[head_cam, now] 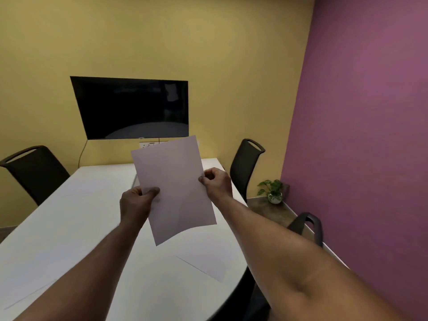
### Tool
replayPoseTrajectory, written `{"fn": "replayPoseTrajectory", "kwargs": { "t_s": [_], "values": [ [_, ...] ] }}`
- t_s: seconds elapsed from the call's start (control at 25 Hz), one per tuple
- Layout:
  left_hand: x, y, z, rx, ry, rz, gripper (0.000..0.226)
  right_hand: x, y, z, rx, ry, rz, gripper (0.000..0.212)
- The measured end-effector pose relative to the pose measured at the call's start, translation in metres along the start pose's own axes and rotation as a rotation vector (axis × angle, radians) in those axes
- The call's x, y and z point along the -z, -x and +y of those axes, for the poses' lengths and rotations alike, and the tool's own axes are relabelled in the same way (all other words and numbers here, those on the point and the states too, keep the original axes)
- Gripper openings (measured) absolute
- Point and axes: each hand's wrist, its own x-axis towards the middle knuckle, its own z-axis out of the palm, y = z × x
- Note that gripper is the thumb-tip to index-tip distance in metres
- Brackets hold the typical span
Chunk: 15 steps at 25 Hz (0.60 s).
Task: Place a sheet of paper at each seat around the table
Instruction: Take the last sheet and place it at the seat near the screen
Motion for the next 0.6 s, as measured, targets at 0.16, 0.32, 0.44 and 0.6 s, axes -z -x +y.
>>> {"fn": "replayPoseTrajectory", "kwargs": {
  "t_s": [0.16, 0.32, 0.44, 0.6],
  "values": [
    [-0.049, 0.034, 0.015, -0.003, 0.017, -0.015, 0.016, 0.061, 0.004, 0.013, -0.009, 0.011, 0.023, 0.005],
    [-0.110, 0.045, 0.031, -0.011, 0.003, -0.061, 0.011, 0.116, -0.010, 0.037, -0.034, 0.003, 0.085, 0.003],
    [-0.148, 0.041, 0.033, -0.011, 0.009, -0.082, 0.014, 0.138, -0.023, 0.051, -0.063, 0.028, 0.096, 0.007],
    [-0.243, 0.024, 0.015, -0.012, 0.025, -0.104, 0.018, 0.181, -0.080, 0.104, -0.086, 0.073, 0.135, 0.003]
  ]
}}
